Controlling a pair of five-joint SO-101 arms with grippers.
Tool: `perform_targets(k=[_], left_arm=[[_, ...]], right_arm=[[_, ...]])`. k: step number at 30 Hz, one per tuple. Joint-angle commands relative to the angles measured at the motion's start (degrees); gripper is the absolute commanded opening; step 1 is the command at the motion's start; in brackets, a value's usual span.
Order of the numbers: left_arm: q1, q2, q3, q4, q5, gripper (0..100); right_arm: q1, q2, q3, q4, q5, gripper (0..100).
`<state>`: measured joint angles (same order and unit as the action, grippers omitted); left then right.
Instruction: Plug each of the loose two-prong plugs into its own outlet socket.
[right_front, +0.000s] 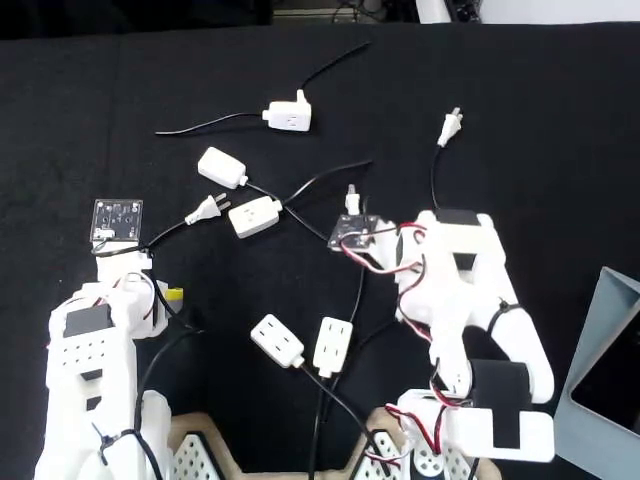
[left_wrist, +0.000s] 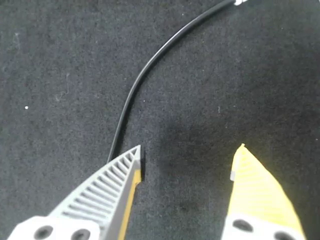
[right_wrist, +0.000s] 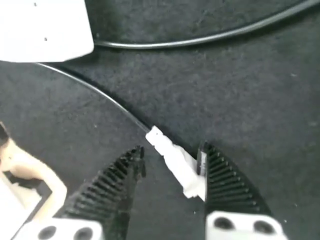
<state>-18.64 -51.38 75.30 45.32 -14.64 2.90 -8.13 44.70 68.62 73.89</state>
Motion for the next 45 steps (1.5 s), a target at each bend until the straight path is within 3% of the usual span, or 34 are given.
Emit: perform_targets(k=[1,7,13,22,31,39,45], left_arm=[[-0.31,-0.97,-0.66,-0.88,0.09,29],[-0.31,-0.97,-0.57,-0.88,0.09,29],[-0.31,-0.97,-0.57,-0.88,0.09,29],[-0.31,-0.97,-0.57,-0.88,0.09,29],[-0.31,-0.97,-0.57,-0.88,0.09,29],[-0.31,-0.97,-0.57,-0.88,0.09,29],[-0.31,-0.97,-0.48,-0.88,0.09,29]], right_arm=[[-0.53,-2.15,0.66,-2.37,0.88,17.4],[-0.18,-2.15,5.14,-8.18,0.88,17.0],[0.00,-2.68,5.93,-9.14,0.88,1.1],[9.49,-9.01,-8.04,7.03,-1.05,1.1],[12.92,-16.92,-14.46,8.62,-22.95,1.1],[10.29,-16.66,-9.89,-2.73,-49.05,1.1],[4.66,-10.42,-0.84,-13.98,-54.24,1.1]])
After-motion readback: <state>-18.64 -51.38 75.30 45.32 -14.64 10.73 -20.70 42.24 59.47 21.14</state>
